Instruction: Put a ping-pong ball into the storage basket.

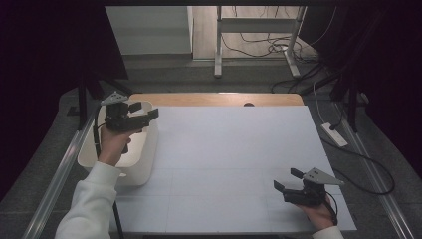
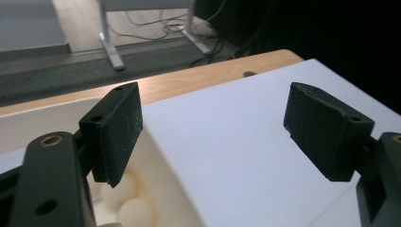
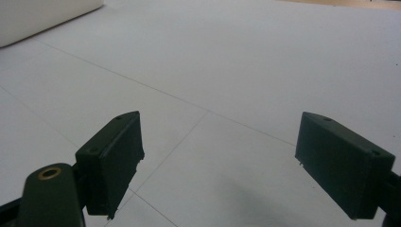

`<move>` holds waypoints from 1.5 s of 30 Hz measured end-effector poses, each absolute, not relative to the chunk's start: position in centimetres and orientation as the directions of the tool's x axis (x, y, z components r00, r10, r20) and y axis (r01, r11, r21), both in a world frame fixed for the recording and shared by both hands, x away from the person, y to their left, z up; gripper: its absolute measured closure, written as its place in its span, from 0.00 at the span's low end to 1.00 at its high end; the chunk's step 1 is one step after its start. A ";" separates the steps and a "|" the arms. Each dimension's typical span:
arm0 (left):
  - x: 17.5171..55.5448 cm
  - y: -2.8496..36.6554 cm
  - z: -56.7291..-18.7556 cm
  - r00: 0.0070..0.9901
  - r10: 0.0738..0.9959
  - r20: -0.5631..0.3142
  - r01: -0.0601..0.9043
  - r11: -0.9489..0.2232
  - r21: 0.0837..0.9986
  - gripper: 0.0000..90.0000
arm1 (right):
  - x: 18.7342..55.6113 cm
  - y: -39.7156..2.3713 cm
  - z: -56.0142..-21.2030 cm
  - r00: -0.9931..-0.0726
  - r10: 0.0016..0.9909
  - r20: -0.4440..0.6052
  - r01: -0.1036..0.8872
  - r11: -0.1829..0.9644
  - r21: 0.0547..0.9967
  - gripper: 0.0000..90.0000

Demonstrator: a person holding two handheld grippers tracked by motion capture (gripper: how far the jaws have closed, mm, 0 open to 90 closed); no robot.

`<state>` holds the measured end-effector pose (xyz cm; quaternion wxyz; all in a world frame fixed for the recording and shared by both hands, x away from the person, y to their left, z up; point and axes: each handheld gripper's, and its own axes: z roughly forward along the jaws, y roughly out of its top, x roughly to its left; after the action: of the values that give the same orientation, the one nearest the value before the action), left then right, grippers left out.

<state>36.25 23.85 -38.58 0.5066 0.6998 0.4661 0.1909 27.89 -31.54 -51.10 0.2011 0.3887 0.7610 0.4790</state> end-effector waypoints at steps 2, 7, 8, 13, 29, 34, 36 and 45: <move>35.9 23.4 -38.4 0.510 0.838 -0.197 0.450 -0.065 0.890 0.23 | 27.9 -31.5 -51.1 -0.617 0.784 0.064 0.397 0.240 0.886 0.18; 35.2 22.7 -37.8 0.558 0.799 -0.223 0.440 -0.057 0.896 0.23 | 27.9 -31.5 -51.1 -0.615 0.786 0.065 0.397 0.238 0.886 0.18; 35.0 22.5 -37.7 0.570 0.791 -0.223 0.438 -0.063 0.897 0.23 | 27.9 -31.5 -51.1 -0.615 0.785 0.065 0.397 0.238 0.886 0.18; 34.2 21.4 -37.7 0.596 0.775 -0.207 0.422 -0.083 0.903 0.23 | 27.8 -31.5 -51.1 -0.615 0.786 0.065 0.398 0.238 0.886 0.18; 32.5 19.1 -38.3 0.660 0.727 -0.189 0.403 -0.130 0.906 0.23 | 27.9 -31.4 -51.1 -0.614 0.787 0.065 0.401 0.239 0.885 0.18; 32.1 18.5 -38.4 0.676 0.712 -0.190 0.400 -0.138 0.906 0.23 | 27.9 -31.4 -51.1 -0.614 0.787 0.065 0.401 0.240 0.884 0.18; 31.9 18.2 -38.6 0.685 0.704 -0.188 0.397 -0.144 0.906 0.23 | 27.9 -31.4 -51.1 -0.614 0.786 0.065 0.400 0.240 0.884 0.18; 30.7 16.9 -39.6 0.724 0.666 -0.180 0.392 -0.183 0.902 0.23 | 27.9 -31.4 -51.1 -0.614 0.787 0.062 0.399 0.241 0.885 0.18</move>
<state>30.75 16.89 -39.59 0.5355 0.7584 0.3490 0.1280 27.92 -31.43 -51.14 0.2031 0.3893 0.7611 0.4773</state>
